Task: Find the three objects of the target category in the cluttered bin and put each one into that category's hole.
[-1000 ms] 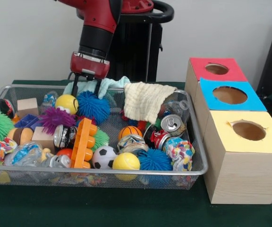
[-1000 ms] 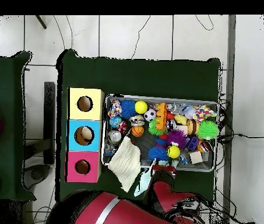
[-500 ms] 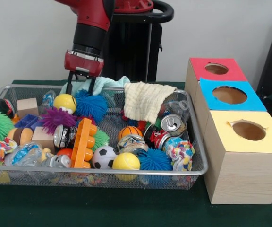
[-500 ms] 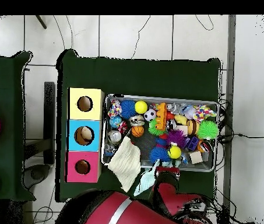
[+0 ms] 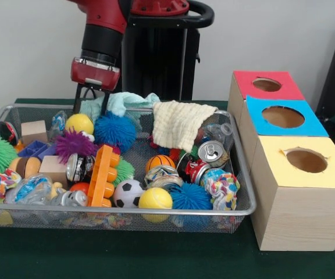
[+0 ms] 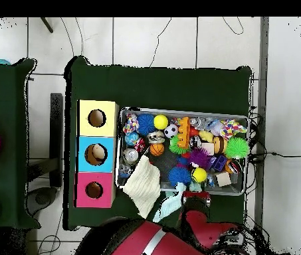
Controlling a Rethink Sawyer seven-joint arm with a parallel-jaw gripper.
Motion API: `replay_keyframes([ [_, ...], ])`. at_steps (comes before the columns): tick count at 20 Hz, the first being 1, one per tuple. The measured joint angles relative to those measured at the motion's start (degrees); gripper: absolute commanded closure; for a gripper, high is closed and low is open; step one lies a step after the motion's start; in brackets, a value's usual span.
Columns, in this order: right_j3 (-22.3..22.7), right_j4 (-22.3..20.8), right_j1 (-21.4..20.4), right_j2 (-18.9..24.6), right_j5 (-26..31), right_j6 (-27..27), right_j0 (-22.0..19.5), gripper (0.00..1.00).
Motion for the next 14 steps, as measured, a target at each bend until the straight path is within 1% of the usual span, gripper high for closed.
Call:
replay_keyframes([
  [8,-2.1,-5.0,-2.0,0.3,0.0,0.0,-3.3,0.00],
  [11,-2.5,-6.5,-3.0,0.5,0.0,0.0,-4.6,0.00],
  [14,-2.6,-7.0,-3.5,0.8,0.0,0.0,-5.2,0.00],
])
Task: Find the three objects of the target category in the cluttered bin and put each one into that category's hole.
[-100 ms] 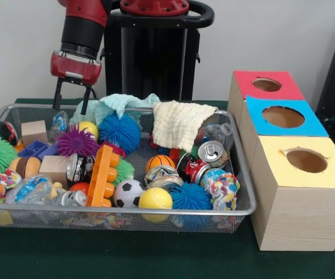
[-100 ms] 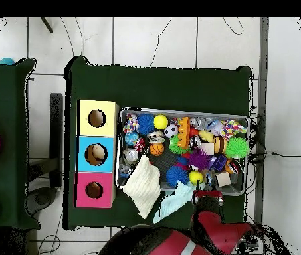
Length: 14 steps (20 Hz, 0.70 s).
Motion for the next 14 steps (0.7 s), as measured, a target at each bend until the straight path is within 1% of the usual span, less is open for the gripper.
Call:
replay_keyframes([
  [4,0.0,-0.2,-0.6,0.4,0.0,0.0,-0.4,0.00],
  [14,0.0,-0.2,-2.7,3.5,0.0,0.0,-0.6,0.00],
])
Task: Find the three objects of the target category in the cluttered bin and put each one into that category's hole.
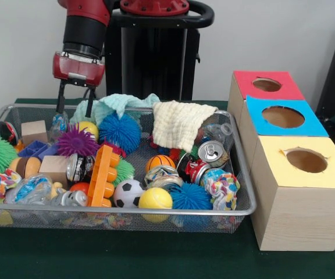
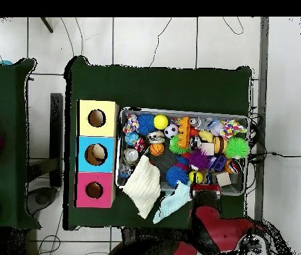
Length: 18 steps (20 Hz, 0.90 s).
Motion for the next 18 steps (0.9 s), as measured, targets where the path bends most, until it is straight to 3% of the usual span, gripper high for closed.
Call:
replay_keyframes([
  [9,0.0,-0.8,-2.3,4.1,0.8,0.0,-1.7,0.00],
  [18,-0.8,-5.2,-4.6,10.8,9.3,0.0,-6.8,0.00],
])
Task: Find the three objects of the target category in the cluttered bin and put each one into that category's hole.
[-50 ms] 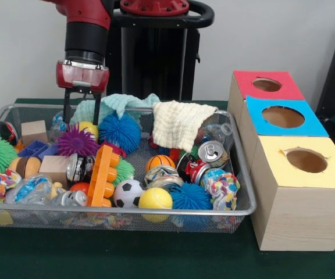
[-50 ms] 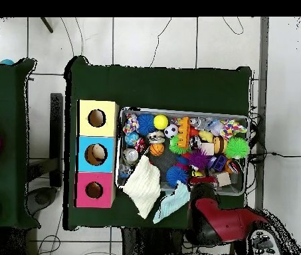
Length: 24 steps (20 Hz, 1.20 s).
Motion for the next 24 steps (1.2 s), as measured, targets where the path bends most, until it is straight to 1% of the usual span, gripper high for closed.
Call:
replay_keyframes([
  [1,-0.3,-0.2,-0.2,0.7,1.7,0.0,-0.7,0.00],
  [4,-1.4,0.1,0.1,0.6,3.5,0.0,-0.8,0.00],
  [16,-6.1,4.4,3.3,0.2,3.5,0.0,0.1,0.00],
  [24,-7.6,4.6,3.6,0.5,3.6,0.0,0.4,0.00],
])
